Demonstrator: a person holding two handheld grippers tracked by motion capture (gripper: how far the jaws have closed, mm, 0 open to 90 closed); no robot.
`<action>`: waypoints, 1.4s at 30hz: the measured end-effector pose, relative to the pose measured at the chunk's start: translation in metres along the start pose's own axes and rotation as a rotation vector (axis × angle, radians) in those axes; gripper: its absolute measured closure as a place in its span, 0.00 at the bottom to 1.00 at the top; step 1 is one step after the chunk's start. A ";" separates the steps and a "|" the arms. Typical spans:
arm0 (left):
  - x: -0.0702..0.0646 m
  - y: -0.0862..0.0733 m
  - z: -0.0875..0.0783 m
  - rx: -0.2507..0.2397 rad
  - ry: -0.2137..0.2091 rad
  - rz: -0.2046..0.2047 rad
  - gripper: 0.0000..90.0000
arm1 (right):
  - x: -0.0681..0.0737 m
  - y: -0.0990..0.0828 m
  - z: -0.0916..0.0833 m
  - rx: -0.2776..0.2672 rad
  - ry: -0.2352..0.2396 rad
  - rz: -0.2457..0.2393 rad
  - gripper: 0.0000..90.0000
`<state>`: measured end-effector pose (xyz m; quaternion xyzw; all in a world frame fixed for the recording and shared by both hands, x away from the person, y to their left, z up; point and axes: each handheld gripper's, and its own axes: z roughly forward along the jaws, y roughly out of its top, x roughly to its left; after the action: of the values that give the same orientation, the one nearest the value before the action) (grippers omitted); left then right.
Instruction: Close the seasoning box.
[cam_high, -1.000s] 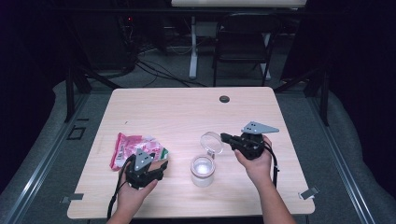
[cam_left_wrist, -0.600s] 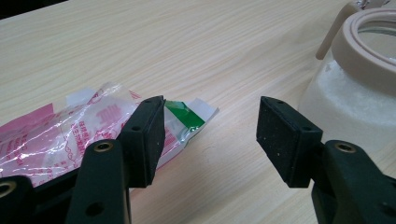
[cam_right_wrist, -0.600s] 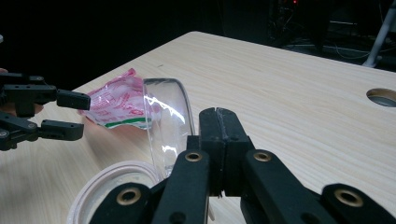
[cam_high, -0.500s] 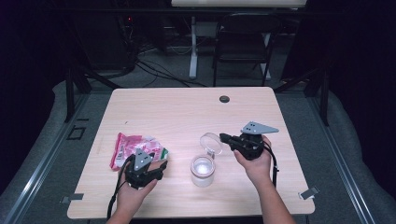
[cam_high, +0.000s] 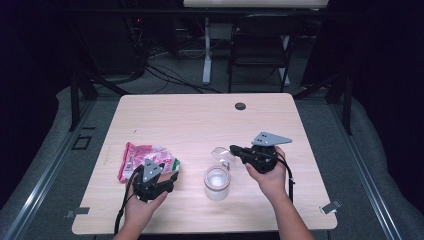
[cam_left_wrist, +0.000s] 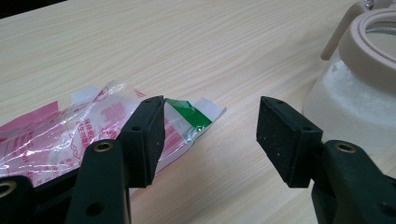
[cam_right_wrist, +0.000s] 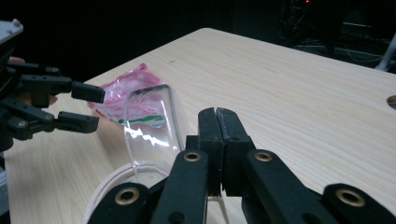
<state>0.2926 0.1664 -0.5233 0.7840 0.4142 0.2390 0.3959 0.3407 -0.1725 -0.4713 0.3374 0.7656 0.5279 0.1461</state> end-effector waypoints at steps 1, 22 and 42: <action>0.000 0.000 0.000 -0.002 -0.001 -0.003 0.46 | 0.003 0.000 0.002 0.007 0.004 -0.008 0.99; 0.010 0.000 -0.004 -0.021 0.018 -0.035 0.46 | 0.028 0.000 0.019 0.045 0.064 -0.083 0.80; 0.038 0.003 -0.018 -0.067 0.057 -0.100 0.46 | 0.011 0.019 -0.004 0.017 -0.099 -0.068 0.42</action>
<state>0.3016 0.2046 -0.5091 0.7416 0.4555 0.2549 0.4213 0.3372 -0.1643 -0.4511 0.3380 0.7729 0.4988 0.1988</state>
